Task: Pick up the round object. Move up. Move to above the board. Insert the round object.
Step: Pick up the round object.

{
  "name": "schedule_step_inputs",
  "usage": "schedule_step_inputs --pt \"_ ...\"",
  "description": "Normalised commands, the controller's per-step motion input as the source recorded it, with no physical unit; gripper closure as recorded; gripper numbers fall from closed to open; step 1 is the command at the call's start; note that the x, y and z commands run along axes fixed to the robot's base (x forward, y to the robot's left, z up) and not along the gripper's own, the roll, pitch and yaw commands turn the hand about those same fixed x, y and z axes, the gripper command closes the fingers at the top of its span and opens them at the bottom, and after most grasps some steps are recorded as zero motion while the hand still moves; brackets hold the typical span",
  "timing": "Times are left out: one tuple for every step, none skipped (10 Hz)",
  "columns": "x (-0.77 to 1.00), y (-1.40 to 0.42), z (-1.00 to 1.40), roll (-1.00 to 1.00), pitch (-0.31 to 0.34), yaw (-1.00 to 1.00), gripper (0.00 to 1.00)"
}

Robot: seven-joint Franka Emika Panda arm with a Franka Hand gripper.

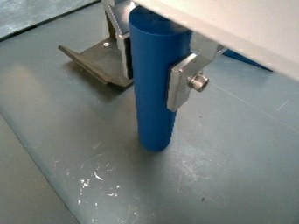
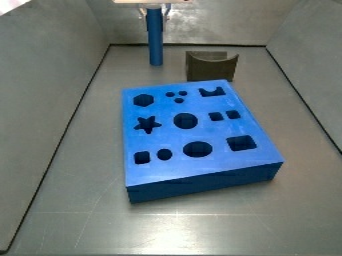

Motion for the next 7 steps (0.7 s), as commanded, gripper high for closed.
schedule_step_inputs --pt "0.0 0.0 0.0 0.0 0.0 0.0 1.0" --pt "0.0 0.0 0.0 0.0 0.0 0.0 1.0" --pt "0.0 0.0 0.0 0.0 0.0 0.0 1.0" --pt "0.0 0.0 0.0 0.0 0.0 0.0 1.0" --pt "0.0 0.0 0.0 0.0 0.0 0.0 1.0" --pt "0.0 0.0 0.0 0.0 0.0 0.0 1.0" --pt "0.0 0.0 0.0 0.0 0.0 0.0 1.0"
